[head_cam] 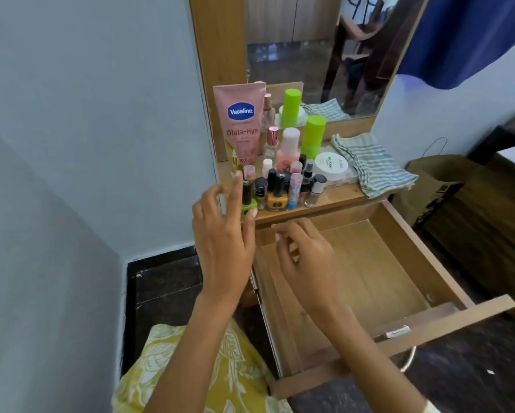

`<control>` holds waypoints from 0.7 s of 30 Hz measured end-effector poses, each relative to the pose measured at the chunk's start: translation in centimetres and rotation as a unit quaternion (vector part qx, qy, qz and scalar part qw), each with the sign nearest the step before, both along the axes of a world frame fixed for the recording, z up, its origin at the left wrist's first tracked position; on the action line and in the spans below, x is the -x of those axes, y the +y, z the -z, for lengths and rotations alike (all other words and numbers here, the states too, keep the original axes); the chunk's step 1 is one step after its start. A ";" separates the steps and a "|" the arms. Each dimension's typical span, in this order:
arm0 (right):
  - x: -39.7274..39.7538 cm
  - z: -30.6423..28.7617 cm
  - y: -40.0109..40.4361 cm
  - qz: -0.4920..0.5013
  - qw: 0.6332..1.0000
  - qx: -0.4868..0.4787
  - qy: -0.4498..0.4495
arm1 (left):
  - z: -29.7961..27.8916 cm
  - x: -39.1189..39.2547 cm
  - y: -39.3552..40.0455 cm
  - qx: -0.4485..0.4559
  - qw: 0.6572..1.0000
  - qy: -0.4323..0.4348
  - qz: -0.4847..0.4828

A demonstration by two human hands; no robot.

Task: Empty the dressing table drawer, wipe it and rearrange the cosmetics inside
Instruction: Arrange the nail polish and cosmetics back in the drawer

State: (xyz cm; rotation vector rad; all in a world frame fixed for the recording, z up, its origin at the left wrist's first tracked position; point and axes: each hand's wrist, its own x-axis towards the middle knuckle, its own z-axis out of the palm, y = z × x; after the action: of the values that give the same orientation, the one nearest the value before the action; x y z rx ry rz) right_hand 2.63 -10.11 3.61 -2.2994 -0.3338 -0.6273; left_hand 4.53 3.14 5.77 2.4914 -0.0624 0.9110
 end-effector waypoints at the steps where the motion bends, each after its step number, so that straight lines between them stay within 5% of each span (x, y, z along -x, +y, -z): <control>1: -0.2 -0.2 0.2 0.002 1.000 -0.005 -0.003 | -0.2 -0.7 0.3 -0.023 1.000 0.010 -0.009; 12: -2.3 -1.6 0.4 -0.051 0.998 -0.043 0.009 | -1.1 -0.6 0.9 -0.035 0.997 -0.050 0.056; 18: -2.4 -1.6 -0.3 -0.059 0.997 -0.009 0.039 | -1.0 0.8 0.4 0.057 0.987 -0.021 0.149; 21: -2.1 -1.2 -1.2 -0.006 0.992 0.014 0.123 | -0.7 0.6 0.5 0.092 0.984 -0.002 0.150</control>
State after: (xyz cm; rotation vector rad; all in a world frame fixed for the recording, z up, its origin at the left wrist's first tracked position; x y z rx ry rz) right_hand 4.72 -11.28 4.84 -2.3686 -0.2387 -0.3290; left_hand 3.93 3.66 6.43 2.2311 -0.3312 0.7566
